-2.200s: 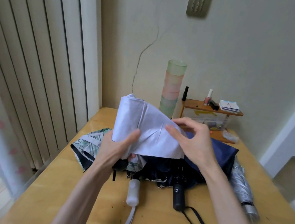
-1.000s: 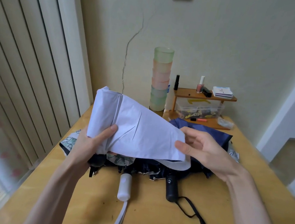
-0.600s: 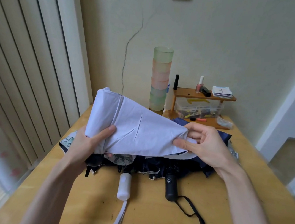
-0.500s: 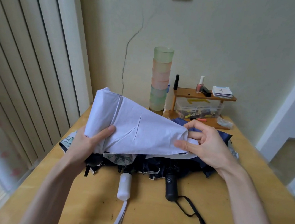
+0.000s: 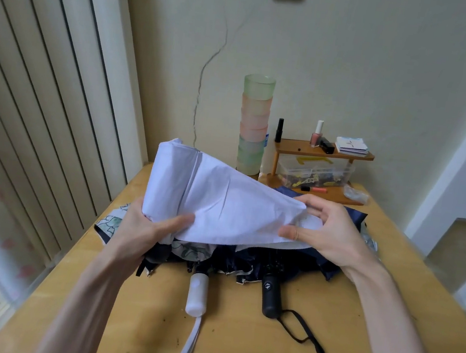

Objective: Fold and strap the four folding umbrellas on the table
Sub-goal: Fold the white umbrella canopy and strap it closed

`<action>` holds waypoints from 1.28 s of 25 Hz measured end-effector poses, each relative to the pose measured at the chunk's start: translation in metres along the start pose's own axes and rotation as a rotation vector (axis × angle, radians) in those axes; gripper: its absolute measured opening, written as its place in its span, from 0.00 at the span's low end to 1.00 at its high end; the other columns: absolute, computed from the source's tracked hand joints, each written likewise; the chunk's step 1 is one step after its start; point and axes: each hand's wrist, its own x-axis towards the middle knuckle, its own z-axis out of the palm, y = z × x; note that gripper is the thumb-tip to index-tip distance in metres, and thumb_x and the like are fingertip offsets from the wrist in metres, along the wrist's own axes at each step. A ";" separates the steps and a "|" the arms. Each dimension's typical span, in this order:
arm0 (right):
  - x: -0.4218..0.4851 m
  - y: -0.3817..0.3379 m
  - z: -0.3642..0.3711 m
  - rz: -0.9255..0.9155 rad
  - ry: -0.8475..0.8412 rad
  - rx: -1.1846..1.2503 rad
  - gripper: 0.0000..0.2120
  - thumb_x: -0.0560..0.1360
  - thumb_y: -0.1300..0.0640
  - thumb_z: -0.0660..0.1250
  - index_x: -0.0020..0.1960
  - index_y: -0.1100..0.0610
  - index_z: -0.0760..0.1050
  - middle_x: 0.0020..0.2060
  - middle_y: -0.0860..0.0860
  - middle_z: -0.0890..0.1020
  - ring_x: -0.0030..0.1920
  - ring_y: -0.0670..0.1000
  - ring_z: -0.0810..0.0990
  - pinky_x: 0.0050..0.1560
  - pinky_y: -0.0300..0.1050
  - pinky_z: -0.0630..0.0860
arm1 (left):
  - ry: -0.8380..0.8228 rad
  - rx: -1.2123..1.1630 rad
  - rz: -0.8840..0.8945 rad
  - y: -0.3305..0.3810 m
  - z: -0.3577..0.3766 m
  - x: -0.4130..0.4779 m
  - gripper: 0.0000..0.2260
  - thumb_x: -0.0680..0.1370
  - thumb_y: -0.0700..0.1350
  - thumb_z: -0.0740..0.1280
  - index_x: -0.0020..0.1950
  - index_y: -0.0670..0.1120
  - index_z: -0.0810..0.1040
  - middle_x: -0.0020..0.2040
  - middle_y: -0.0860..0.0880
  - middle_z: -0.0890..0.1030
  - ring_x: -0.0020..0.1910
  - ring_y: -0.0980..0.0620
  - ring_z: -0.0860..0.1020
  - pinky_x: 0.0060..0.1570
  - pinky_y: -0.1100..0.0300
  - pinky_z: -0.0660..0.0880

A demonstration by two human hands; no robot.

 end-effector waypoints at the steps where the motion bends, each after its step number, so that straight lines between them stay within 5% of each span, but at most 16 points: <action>1: -0.001 0.000 -0.001 0.006 0.004 0.059 0.19 0.65 0.52 0.83 0.53 0.56 0.84 0.47 0.49 0.89 0.50 0.48 0.86 0.52 0.40 0.81 | 0.012 -0.016 0.003 0.001 -0.003 0.000 0.29 0.65 0.45 0.83 0.64 0.45 0.80 0.54 0.45 0.88 0.52 0.42 0.87 0.45 0.48 0.85; 5: -0.003 -0.002 0.000 0.042 0.083 0.173 0.11 0.69 0.49 0.78 0.42 0.57 0.85 0.37 0.52 0.84 0.40 0.47 0.79 0.41 0.39 0.77 | 0.001 -0.073 0.004 0.007 -0.009 -0.002 0.25 0.69 0.41 0.82 0.65 0.46 0.80 0.56 0.43 0.87 0.55 0.39 0.86 0.58 0.38 0.82; 11: -0.001 -0.001 0.001 0.007 0.108 0.066 0.10 0.80 0.49 0.73 0.44 0.53 0.82 0.39 0.48 0.82 0.43 0.46 0.78 0.52 0.43 0.75 | -0.033 -0.127 -0.010 0.010 -0.004 -0.003 0.22 0.74 0.38 0.76 0.66 0.43 0.79 0.57 0.43 0.87 0.56 0.41 0.86 0.55 0.45 0.83; 16: 0.004 -0.004 0.014 0.008 0.143 0.089 0.08 0.81 0.50 0.72 0.53 0.55 0.84 0.47 0.50 0.87 0.49 0.47 0.84 0.53 0.36 0.77 | -0.023 -0.102 0.003 0.006 0.004 -0.003 0.28 0.68 0.42 0.83 0.65 0.43 0.79 0.56 0.45 0.88 0.56 0.44 0.87 0.55 0.47 0.82; 21: 0.006 0.000 0.010 0.038 0.251 0.080 0.02 0.79 0.55 0.75 0.50 0.48 0.86 0.46 0.40 0.88 0.48 0.33 0.82 0.47 0.24 0.74 | 0.116 -0.015 0.031 0.000 0.017 0.000 0.23 0.71 0.48 0.82 0.63 0.46 0.81 0.54 0.47 0.88 0.54 0.46 0.87 0.56 0.45 0.83; 25: 0.012 0.008 0.026 0.045 0.463 -0.168 0.19 0.77 0.53 0.78 0.66 0.48 0.79 0.61 0.41 0.81 0.64 0.43 0.77 0.63 0.41 0.73 | 0.283 -0.016 0.053 -0.007 0.036 0.004 0.24 0.72 0.49 0.82 0.66 0.49 0.80 0.57 0.50 0.87 0.55 0.49 0.86 0.52 0.50 0.84; 27: 0.009 -0.001 0.051 -0.157 0.655 -0.281 0.18 0.76 0.55 0.77 0.64 0.52 0.77 0.59 0.47 0.78 0.60 0.45 0.75 0.62 0.43 0.73 | 0.356 -0.061 0.078 -0.006 0.045 0.003 0.25 0.73 0.50 0.81 0.67 0.50 0.78 0.58 0.51 0.86 0.56 0.50 0.86 0.54 0.50 0.84; 29: 0.001 -0.018 0.087 -0.335 0.517 -0.204 0.11 0.76 0.57 0.76 0.57 0.53 0.78 0.50 0.48 0.78 0.50 0.43 0.78 0.52 0.36 0.73 | 0.358 -0.127 0.108 -0.005 0.051 0.002 0.26 0.75 0.53 0.79 0.70 0.49 0.77 0.60 0.50 0.86 0.59 0.49 0.85 0.57 0.49 0.83; 32: -0.009 -0.028 0.132 -0.296 0.149 -0.101 0.14 0.76 0.50 0.77 0.58 0.49 0.78 0.49 0.44 0.80 0.48 0.47 0.80 0.48 0.34 0.74 | 0.151 -0.445 0.027 -0.004 0.055 0.006 0.35 0.77 0.63 0.73 0.77 0.45 0.71 0.70 0.41 0.81 0.68 0.40 0.80 0.70 0.39 0.75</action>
